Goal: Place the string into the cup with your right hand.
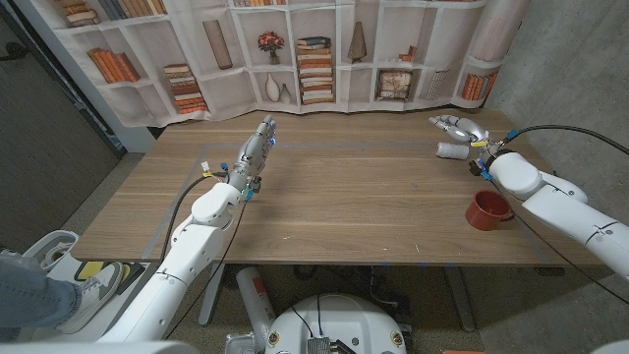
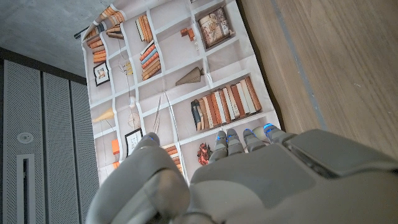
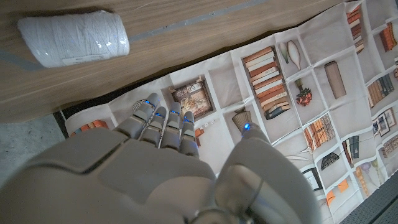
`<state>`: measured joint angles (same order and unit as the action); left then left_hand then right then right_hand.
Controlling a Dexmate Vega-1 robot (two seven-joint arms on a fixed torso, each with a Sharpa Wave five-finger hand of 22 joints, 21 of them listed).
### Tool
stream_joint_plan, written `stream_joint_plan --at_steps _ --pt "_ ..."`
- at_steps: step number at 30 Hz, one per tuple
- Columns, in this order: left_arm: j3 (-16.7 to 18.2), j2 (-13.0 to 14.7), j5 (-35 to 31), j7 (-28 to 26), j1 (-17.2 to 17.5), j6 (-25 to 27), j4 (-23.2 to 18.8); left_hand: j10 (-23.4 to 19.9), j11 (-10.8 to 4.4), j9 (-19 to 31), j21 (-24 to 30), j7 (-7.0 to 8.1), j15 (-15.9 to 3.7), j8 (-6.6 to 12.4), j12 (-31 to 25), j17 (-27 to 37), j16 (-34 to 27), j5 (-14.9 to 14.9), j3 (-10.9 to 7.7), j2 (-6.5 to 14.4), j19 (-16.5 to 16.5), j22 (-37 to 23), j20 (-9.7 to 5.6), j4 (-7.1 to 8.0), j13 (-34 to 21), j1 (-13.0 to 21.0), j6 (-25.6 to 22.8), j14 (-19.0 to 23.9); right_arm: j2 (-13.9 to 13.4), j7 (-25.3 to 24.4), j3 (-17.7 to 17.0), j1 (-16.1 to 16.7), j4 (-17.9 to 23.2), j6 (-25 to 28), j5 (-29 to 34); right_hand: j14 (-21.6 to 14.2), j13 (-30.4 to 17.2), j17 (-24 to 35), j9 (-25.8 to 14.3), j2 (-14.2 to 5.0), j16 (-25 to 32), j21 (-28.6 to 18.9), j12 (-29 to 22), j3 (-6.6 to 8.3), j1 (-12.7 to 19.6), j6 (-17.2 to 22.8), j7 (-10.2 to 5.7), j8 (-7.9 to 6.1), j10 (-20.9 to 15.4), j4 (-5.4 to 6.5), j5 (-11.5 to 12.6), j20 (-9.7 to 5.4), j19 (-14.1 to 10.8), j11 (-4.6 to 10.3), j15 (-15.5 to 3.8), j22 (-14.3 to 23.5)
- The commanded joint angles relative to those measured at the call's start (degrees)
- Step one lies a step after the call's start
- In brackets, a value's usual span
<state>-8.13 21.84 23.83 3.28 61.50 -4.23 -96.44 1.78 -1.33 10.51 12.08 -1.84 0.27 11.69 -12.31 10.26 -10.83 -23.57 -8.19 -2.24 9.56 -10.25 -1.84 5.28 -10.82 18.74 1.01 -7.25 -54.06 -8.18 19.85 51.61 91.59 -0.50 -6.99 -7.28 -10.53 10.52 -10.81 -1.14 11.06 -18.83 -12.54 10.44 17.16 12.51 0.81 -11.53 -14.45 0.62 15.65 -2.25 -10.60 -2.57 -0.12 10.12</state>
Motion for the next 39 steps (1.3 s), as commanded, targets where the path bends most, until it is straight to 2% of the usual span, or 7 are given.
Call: stream_joint_plan --at_steps 1,19,39 --pt "-0.24 0.01 -0.01 -0.01 -0.31 -0.21 0.06 -0.14 0.06 0.28 -0.17 -0.22 -0.12 0.36 0.10 0.22 -0.07 -0.20 0.26 0.10 0.94 -0.21 -1.56 0.08 -0.05 0.87 -0.46 0.26 -1.40 -1.25 -0.35 0.02 0.42 2.84 1.42 -0.58 -0.09 0.11 -0.06 -0.17 0.16 0.16 -0.57 -0.01 0.75 0.19 -0.34 -0.11 -0.52 -0.31 0.02 -1.65 -0.30 0.01 -0.02 0.21" --pt "0.32 0.05 0.58 0.52 -0.47 -1.31 1.26 -0.17 -0.04 0.29 -0.24 -0.18 -0.15 0.27 0.16 0.22 -0.04 -0.18 0.41 0.19 1.02 -0.22 -1.48 0.05 -0.06 0.97 -0.49 0.27 -2.04 -1.57 1.86 -2.10 1.96 6.93 6.09 -0.62 -0.10 0.08 -0.07 -0.38 0.05 0.56 -0.48 0.15 1.21 0.17 -0.54 -0.04 -0.56 -0.66 0.08 -1.57 -0.27 0.13 -0.11 0.21" --pt "0.44 -0.20 0.68 0.69 -1.01 -1.82 2.34 -0.19 0.12 0.29 -0.27 -0.22 -0.04 0.22 0.21 0.22 -0.02 -0.16 0.57 0.28 1.01 -0.22 -1.43 0.03 -0.06 1.07 -0.59 0.28 -1.74 -0.30 5.07 -5.47 1.50 10.63 11.38 -0.48 -0.11 0.02 -0.09 -0.74 -0.13 1.09 -0.30 0.54 2.13 0.25 -0.69 -0.03 -0.41 -1.28 0.20 -1.38 -0.14 0.29 0.04 0.20"
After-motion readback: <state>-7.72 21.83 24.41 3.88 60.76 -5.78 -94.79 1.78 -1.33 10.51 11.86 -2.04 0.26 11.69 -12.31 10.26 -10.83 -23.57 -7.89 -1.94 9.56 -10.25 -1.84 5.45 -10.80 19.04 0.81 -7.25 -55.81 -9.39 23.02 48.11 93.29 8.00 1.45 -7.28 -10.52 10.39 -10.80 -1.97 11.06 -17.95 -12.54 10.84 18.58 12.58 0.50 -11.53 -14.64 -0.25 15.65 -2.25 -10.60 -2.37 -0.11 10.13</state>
